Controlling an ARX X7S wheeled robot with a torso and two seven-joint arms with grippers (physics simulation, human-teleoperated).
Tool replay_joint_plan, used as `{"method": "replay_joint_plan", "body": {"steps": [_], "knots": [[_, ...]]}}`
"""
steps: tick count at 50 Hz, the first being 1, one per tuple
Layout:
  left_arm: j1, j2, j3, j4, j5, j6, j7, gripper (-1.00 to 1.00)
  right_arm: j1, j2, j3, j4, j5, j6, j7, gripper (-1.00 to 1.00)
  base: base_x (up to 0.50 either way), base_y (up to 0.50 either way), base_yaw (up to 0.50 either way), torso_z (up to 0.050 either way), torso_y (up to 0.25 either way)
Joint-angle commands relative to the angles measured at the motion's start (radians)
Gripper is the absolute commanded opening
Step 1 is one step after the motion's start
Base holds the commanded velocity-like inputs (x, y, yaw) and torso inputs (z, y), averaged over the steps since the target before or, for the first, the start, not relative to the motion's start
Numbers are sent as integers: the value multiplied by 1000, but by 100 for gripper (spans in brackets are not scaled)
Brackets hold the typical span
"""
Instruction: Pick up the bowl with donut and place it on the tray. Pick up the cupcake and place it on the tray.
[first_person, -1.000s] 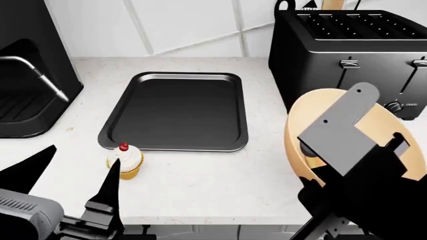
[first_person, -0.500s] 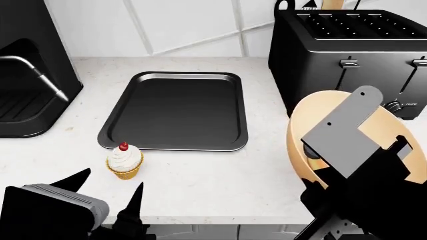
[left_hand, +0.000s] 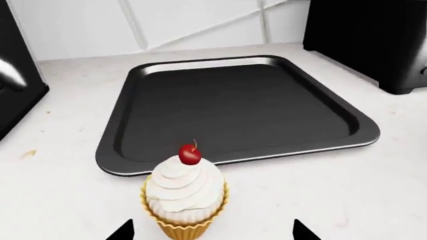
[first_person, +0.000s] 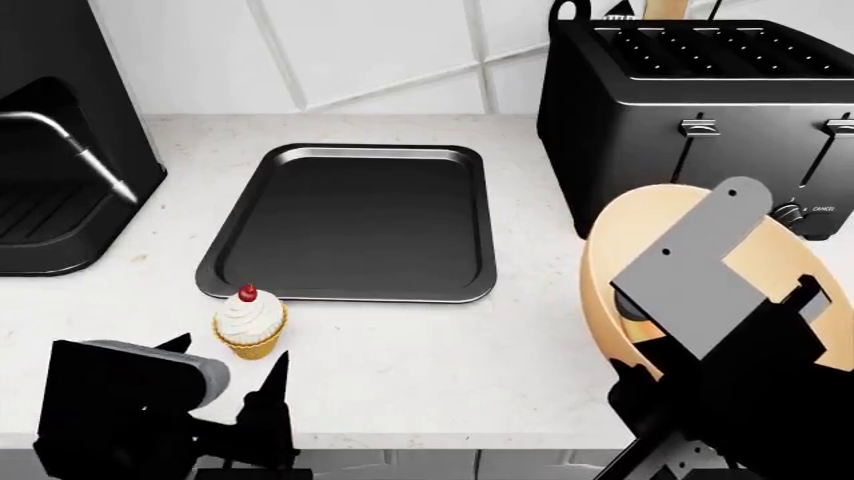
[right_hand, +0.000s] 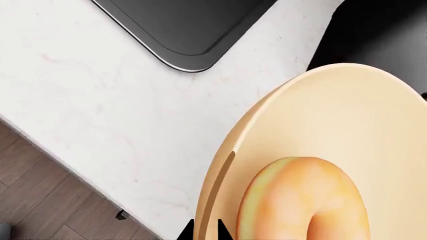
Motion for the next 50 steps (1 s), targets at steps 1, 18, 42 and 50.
{"method": "replay_joint_plan", "body": {"steps": [1,18,42,50], "knots": [[-63,27,0,-66,-26,-45,-2,100,4,12,5,3,-38,12,-7,-100,0,0,0,15,0],[-152,98,32,-147,-4,-127,5,100,-12,9,12,15,-76,22,-41,-100,0,0,0,0,1],[-206,182,84,-226,43,-189,32,100,-60,39,27,-5,-138,9,-93,-100,0,0,0,0,0],[-223,207,98,-259,55,-205,41,100,-79,49,30,-11,-162,7,-111,-100,0,0,0,0,1]]}}
